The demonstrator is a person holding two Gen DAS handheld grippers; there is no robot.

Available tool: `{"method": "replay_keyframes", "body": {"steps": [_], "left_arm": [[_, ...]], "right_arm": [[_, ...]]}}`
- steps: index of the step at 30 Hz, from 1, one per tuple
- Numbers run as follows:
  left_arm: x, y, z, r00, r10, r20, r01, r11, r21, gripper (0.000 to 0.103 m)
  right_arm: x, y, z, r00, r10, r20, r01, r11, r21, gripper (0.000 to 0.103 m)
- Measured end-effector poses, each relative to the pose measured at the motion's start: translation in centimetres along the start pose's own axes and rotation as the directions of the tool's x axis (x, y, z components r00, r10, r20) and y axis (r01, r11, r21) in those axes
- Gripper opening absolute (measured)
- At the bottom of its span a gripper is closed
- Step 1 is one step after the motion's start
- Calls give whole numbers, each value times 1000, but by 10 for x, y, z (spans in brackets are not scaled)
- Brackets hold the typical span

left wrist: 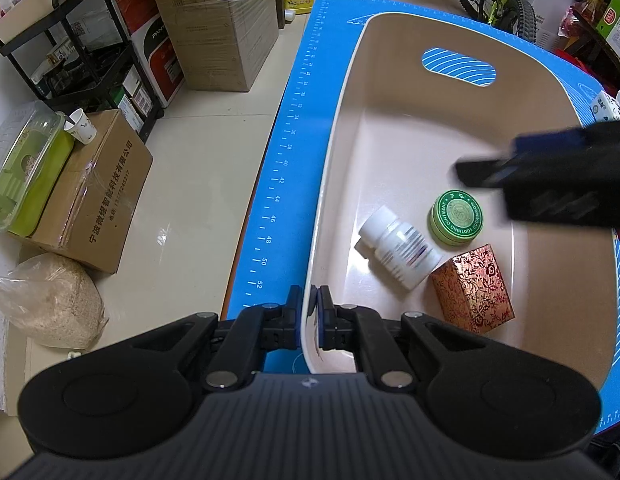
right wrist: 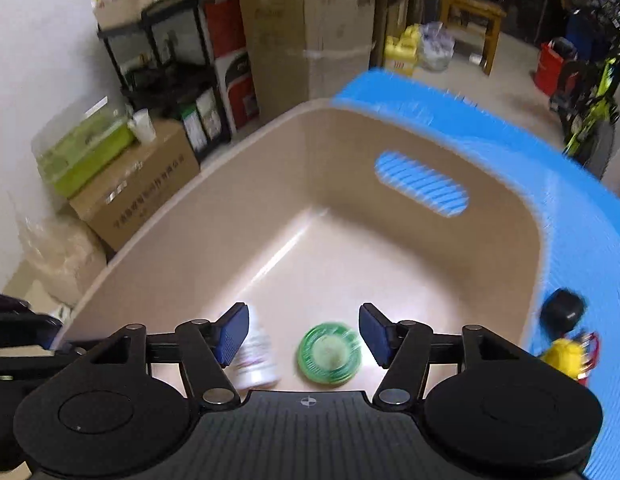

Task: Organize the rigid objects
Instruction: 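Carry the white pill bottle into the basket and open the right tool, then grasp the red hero figure with the right tool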

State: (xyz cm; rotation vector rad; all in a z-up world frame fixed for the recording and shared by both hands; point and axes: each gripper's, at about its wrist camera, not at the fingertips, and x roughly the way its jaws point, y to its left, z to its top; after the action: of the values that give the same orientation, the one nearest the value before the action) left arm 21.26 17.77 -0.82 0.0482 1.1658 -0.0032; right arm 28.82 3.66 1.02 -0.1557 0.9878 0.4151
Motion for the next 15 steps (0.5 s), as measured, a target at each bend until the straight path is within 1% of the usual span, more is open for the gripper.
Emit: {"method": "replay_keyframes", "body": {"steps": [4, 8, 11, 15], "left_arm": [[0, 0, 0, 1000, 0, 0, 0, 1000, -1, 9], [-1, 0, 1, 1000, 0, -1, 0, 1000, -5, 9], [-1, 1, 0, 1000, 0, -1, 0, 1000, -5, 9], [-1, 1, 1, 1000, 1, -1, -1, 1000, -5, 9]], "right_arm": [[-38, -35, 1, 997, -10, 71, 7, 999, 44, 71], [-67, -78, -6, 992, -55, 111, 44, 994, 99, 72], [-76, -111, -17, 988, -113, 108, 98, 986, 136, 72], [-75, -152, -37, 980, -183, 79, 164, 965, 202, 72]]}}
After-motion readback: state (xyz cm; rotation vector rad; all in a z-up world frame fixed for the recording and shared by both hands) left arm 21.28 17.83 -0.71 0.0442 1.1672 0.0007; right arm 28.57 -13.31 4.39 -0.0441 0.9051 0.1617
